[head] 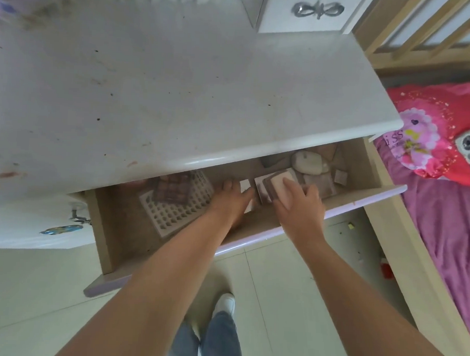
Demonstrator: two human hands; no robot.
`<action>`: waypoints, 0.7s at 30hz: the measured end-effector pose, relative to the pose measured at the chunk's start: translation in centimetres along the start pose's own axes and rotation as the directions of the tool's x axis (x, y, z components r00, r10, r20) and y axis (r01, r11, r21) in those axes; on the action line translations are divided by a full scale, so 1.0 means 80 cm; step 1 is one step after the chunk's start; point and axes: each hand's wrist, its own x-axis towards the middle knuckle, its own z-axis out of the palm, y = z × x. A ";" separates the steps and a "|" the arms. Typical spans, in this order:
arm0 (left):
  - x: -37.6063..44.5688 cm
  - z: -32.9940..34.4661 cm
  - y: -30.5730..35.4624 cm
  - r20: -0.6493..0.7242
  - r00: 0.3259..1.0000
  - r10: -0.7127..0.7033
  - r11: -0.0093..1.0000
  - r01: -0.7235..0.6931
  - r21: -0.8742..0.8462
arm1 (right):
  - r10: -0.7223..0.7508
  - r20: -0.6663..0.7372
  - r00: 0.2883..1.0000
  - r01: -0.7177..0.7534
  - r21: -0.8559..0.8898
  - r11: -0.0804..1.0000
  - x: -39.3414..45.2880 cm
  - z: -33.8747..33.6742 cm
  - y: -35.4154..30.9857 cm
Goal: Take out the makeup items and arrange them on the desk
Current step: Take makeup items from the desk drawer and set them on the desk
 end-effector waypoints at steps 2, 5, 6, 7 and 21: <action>-0.022 -0.010 -0.001 -0.079 0.996 0.046 0.982 -0.059 -0.178 | -0.012 -0.011 1.000 0.012 0.007 1.000 -0.006 -0.004 -0.005; -0.074 -0.040 -0.016 -0.217 0.972 0.091 0.925 -0.163 -0.342 | -0.051 -0.040 0.998 0.054 0.052 0.997 -0.020 -0.020 -0.021; -0.092 -0.050 -0.026 -0.256 0.962 0.098 0.920 -0.186 -0.346 | -0.066 -0.063 0.996 0.071 0.085 0.994 -0.027 -0.028 -0.031; -0.112 -0.061 -0.037 -0.289 0.952 0.102 0.920 -0.201 -0.337 | -0.079 -0.093 0.993 0.091 0.129 0.988 -0.034 -0.036 -0.043; -0.277 -0.153 -0.290 -0.388 0.855 -0.343 0.936 0.278 -0.215 | -0.518 0.148 0.843 0.449 0.339 0.827 -0.053 0.007 -0.334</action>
